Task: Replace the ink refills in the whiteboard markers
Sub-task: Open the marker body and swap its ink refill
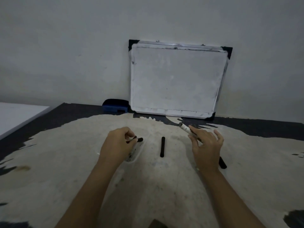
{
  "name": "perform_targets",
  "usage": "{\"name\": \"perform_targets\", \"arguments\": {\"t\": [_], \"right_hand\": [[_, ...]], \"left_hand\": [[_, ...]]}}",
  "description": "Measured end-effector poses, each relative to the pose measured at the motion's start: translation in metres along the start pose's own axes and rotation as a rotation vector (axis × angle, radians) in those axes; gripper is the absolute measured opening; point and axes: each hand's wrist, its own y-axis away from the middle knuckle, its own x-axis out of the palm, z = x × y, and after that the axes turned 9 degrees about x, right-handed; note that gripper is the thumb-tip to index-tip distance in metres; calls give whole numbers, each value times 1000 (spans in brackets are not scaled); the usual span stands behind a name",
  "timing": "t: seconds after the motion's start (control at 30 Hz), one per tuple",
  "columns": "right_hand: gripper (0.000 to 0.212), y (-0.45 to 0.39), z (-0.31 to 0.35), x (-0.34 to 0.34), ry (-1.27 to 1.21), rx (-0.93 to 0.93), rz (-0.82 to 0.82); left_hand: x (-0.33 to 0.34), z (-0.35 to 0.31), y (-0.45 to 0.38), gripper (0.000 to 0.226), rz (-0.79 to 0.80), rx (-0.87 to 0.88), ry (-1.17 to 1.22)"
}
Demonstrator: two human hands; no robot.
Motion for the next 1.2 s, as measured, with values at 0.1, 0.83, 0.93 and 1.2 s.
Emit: {"name": "perform_targets", "arguments": {"t": [0.1, 0.83, 0.93, 1.2], "right_hand": [[32, 0, 1, 0, 4, -1, 1], [57, -1, 54, -15, -387, 38, 183], [56, 4, 70, -15, -479, 27, 277], [34, 10, 69, -1, -357, 437, 580]], "left_hand": [[-11, -6, 4, 30, 122, 77, 20], [32, -56, -6, 50, 6, 338, 349], [37, -73, 0, 33, -30, 149, 650], [23, -54, -13, 18, -190, -25, 947]]}}
